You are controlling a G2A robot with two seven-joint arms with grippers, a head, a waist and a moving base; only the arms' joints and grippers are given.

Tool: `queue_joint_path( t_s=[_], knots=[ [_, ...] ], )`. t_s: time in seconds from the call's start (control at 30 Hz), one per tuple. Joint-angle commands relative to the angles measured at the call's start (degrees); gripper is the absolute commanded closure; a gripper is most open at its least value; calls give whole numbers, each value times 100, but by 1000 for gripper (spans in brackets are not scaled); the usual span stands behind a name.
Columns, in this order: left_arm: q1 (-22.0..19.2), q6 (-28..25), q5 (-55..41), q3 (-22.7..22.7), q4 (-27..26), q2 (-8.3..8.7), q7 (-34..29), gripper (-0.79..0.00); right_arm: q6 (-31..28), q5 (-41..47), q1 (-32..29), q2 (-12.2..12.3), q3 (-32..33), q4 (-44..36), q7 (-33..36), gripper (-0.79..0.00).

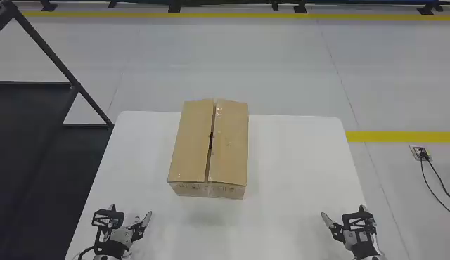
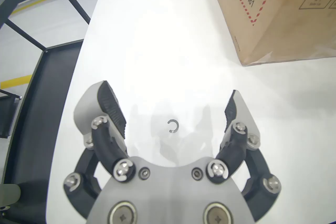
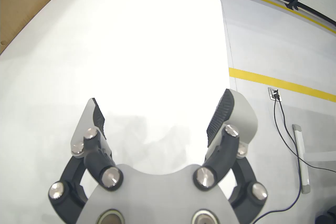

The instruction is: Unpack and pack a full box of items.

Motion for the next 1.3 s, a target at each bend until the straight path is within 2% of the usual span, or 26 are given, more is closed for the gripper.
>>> queue_joint_path(
  t_s=[0.0,0.43,0.5,0.7,0.97,1.27],
  knots=[
    [0,0,0,0,0,0,0,-784,0,0,0,0,0,0,0,-784],
    [0,0,0,0,0,0,0,-784,0,0,0,0,0,0,0,-785],
    [0,-145,-105,-2,40,-5,249,-785,-146,81,42,-4,-33,-26,-22,-785],
    [-123,56,-217,-149,-195,-32,573,-785,-404,180,295,-19,-133,-576,23,-785],
    [-144,-236,-417,-520,-586,-21,623,-785,-568,381,604,-48,-311,-1417,373,-785],
    [-129,-212,-427,-562,-603,-21,566,-785,-568,381,604,-48,-311,-1417,373,-785]
  ],
)
